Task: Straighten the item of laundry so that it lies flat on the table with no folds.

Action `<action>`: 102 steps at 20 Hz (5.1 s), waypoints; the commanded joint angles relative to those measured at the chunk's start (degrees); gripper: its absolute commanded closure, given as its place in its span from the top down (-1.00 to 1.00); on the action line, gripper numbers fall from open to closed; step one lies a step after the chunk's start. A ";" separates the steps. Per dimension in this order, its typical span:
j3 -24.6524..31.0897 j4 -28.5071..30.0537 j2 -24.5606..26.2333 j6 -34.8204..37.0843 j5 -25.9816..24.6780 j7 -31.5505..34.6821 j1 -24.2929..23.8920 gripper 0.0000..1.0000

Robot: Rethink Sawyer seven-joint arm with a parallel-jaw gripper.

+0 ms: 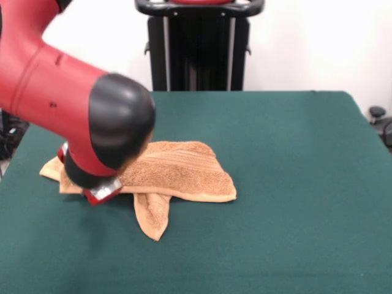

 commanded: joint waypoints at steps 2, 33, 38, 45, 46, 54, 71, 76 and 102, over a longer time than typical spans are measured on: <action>5.47 14.04 -11.02 -4.04 3.32 1.01 0.73 1.00; 4.70 17.07 -9.62 -7.38 0.85 8.56 1.63 1.00; 3.02 14.48 -6.93 -4.24 1.63 13.63 3.11 1.00; 1.66 10.29 -5.29 1.16 3.92 16.93 4.20 1.00; 1.61 9.60 -5.01 1.66 4.26 17.29 4.29 1.00; 0.58 3.47 -1.97 4.88 7.60 20.75 5.26 1.00; -3.08 -16.41 7.77 13.70 14.50 26.46 3.61 1.00; -3.19 -17.21 8.37 14.04 15.01 27.73 4.10 1.00; -7.96 -21.76 14.18 29.90 15.88 31.51 3.26 1.00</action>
